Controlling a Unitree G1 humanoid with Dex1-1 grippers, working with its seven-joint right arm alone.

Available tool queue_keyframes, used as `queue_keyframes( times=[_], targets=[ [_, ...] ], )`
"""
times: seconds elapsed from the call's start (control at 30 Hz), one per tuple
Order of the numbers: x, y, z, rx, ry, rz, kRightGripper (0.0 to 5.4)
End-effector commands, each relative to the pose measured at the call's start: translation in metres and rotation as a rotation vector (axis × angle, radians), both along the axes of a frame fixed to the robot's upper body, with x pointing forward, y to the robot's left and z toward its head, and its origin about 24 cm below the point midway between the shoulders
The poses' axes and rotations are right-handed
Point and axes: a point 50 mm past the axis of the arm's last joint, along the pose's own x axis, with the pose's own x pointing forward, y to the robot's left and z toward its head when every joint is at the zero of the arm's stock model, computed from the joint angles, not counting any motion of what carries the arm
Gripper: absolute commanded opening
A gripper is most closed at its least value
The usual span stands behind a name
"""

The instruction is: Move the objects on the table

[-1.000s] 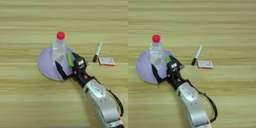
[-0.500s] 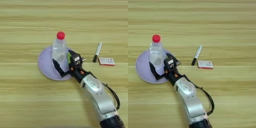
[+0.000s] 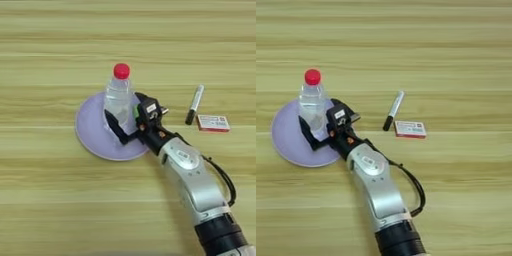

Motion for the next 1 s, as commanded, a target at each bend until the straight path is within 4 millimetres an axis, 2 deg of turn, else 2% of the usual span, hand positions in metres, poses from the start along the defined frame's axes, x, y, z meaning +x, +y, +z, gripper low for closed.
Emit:
queue_keyframes(
  times=[0.03,0.33,0.53,0.6,1.0],
  targets=[
    [0.012,0.009,0.03,0.018,-0.131,0.031,5.38],
    [0.025,0.015,0.034,0.001,-0.138,0.057,5.38],
    [0.039,0.012,0.033,0.037,-0.116,0.031,5.38],
    [0.039,0.012,0.032,0.042,-0.114,0.03,4.93],
    [0.041,0.007,0.034,0.068,-0.132,0.005,3.47]
  ],
)
